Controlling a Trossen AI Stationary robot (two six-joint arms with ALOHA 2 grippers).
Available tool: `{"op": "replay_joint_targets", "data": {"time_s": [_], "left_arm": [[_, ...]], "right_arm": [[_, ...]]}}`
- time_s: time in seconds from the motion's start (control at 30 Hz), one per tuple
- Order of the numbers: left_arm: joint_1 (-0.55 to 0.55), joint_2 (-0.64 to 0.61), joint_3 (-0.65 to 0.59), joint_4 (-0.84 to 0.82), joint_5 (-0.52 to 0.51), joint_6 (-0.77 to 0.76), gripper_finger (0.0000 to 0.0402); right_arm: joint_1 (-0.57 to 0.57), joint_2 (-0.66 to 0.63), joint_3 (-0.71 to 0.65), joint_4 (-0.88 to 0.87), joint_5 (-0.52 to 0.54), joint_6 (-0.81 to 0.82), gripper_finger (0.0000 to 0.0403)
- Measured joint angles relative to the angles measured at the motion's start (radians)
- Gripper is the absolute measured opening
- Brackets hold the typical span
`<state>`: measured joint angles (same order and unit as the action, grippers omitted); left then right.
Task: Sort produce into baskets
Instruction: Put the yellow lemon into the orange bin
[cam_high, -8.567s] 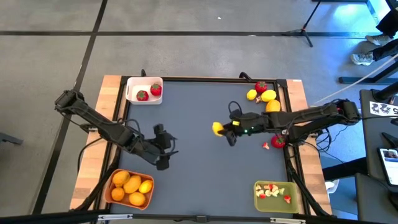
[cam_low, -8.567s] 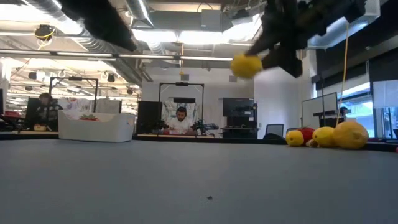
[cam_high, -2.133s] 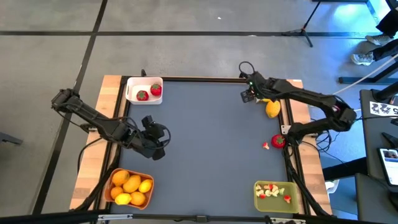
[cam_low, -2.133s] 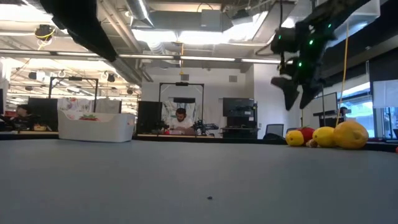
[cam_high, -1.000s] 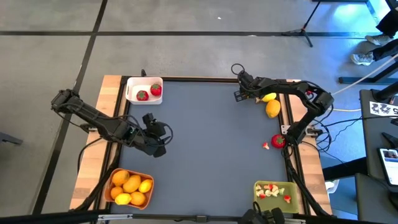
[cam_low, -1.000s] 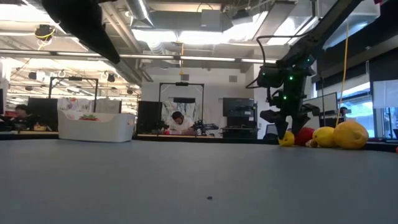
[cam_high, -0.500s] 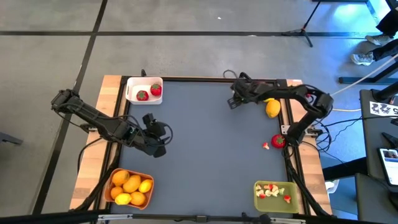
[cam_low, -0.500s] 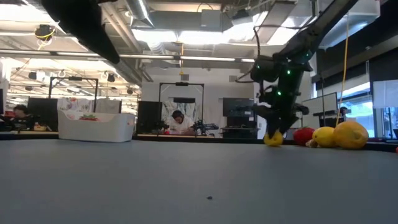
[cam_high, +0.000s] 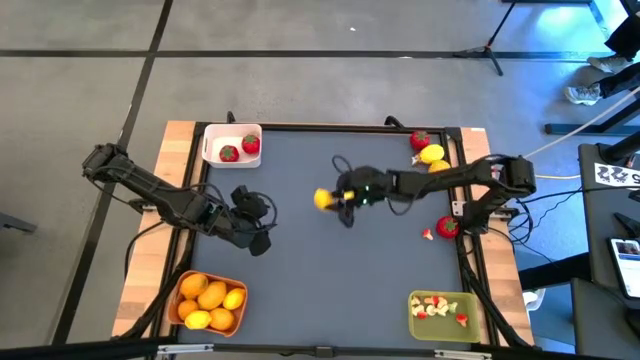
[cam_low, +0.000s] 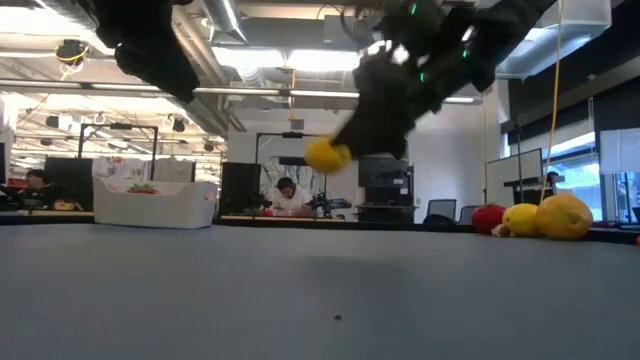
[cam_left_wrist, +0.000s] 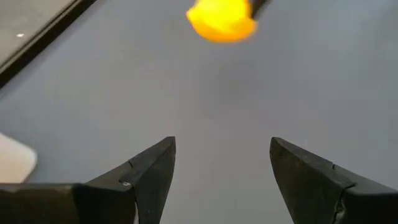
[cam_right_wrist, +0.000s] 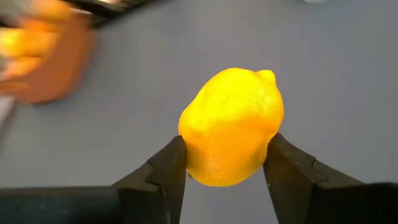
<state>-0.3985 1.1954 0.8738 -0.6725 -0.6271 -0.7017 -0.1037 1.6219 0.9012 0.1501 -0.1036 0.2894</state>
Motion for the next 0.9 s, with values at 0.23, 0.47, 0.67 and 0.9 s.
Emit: {"op": "replay_joint_targets", "data": {"time_s": [0.23, 0.47, 0.67, 0.9], "left_arm": [[0.009, 0.001, 0.0, 0.172, 0.048, 0.049, 0.0257], [0.024, 0.019, 0.0, 0.38, 0.097, 0.162, 0.0257], [0.056, 0.052, 0.0, 0.498, 0.153, 0.205, 0.0257], [0.084, 0.098, 0.001, 0.618, 0.205, 0.263, 0.0257]], "right_arm": [[0.145, 0.002, 0.0, 0.227, 0.001, -0.042, 0.0175], [0.212, 0.002, 0.002, 0.344, 0.051, -0.092, 0.0175], [0.228, 0.002, 0.002, 0.393, 0.042, -0.112, 0.0175], [0.256, 0.002, 0.0, 0.443, 0.033, -0.165, 0.0175]]}}
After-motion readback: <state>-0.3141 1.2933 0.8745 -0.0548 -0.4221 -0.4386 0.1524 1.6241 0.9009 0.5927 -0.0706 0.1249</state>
